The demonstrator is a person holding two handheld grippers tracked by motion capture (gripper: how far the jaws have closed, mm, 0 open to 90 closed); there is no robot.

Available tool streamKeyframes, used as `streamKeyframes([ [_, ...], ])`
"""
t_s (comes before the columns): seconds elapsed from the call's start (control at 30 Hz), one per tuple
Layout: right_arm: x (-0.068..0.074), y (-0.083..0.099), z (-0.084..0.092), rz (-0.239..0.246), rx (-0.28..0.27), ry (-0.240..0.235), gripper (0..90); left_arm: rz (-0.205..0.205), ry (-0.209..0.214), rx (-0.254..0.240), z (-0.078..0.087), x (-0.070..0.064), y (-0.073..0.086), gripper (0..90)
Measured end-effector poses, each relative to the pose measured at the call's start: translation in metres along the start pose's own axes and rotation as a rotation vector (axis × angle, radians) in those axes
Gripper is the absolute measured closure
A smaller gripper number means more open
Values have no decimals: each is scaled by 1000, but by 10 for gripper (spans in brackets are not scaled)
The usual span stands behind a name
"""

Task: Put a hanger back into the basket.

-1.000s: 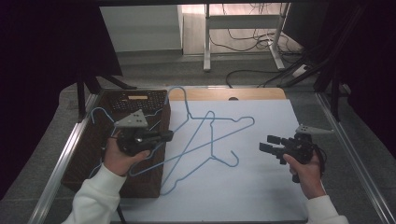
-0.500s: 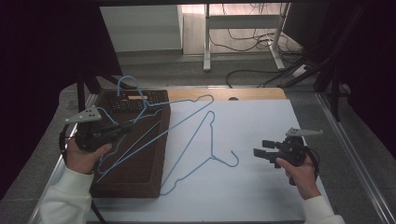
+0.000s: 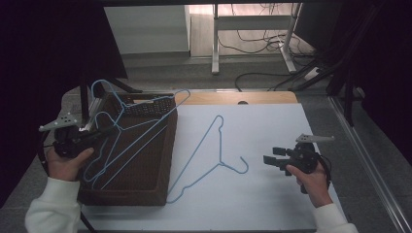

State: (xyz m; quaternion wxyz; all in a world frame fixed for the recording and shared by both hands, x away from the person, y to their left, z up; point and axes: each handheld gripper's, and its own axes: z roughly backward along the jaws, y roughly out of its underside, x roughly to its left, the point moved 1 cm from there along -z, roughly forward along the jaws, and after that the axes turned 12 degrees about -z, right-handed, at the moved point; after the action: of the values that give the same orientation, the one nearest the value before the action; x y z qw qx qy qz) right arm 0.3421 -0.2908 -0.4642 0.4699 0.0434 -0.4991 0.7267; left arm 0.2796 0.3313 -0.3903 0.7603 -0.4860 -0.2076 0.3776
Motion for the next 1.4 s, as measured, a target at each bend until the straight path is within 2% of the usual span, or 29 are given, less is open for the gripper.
streamKeyframes([
  [0.5,-2,0,0,-3,3,9,274,51,-64,10,13,23,16,872],
  [0.9,-3,0,-1,-6,9,12,271,81,-69,55,-1,30,29,873],
  [1.2,-3,0,0,-9,7,10,271,103,-66,59,1,34,39,872],
  [1.3,-4,0,-1,-10,9,11,270,99,-80,74,3,34,41,873],
  [1.4,-4,0,-1,-11,10,11,271,108,-66,73,4,35,45,872],
])
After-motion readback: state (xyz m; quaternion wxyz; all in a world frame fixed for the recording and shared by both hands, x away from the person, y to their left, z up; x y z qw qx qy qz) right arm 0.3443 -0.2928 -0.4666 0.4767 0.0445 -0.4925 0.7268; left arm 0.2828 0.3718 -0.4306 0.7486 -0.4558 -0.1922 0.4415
